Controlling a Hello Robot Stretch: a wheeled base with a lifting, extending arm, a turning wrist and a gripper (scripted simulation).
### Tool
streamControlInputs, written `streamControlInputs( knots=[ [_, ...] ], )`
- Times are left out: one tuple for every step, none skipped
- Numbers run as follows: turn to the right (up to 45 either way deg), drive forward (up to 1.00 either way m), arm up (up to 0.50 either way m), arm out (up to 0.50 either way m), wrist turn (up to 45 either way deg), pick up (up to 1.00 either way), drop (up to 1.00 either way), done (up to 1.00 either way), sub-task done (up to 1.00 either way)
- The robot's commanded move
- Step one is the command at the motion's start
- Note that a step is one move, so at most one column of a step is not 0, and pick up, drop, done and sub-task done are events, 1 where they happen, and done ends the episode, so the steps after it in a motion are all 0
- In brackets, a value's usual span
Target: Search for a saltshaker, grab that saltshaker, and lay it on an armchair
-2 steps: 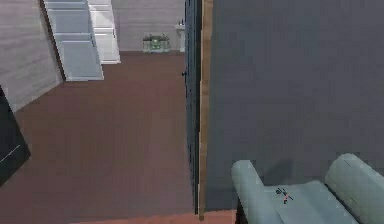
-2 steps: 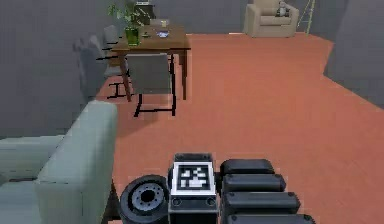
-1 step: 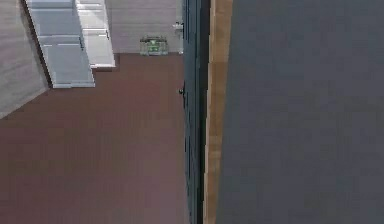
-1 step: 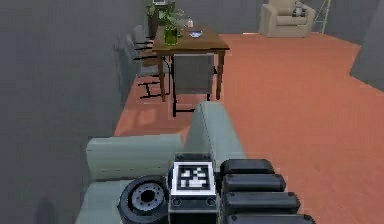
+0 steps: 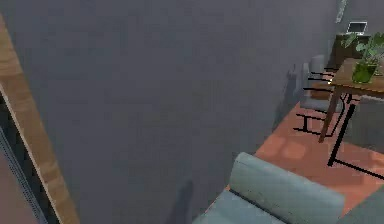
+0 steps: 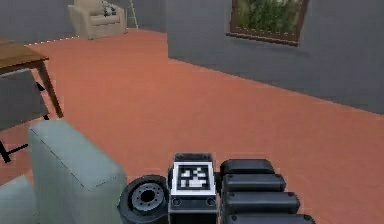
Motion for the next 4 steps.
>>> streamControlInputs(
  knots=[
    [45.0, 0.00, 0.00, 0.00, 0.0, 0.00, 0.00, 0.00, 0.00],
    [45.0, 0.00, 0.00, 0.00, 0.0, 0.00, 0.00, 0.00, 0.00],
    [30.0, 0.00, 0.00, 0.00, 0.0, 0.00, 0.00, 0.00, 0.00],
    [-45.0, 0.00, 0.00, 0.00, 0.0, 0.00, 0.00, 0.00, 0.00]
  ],
)
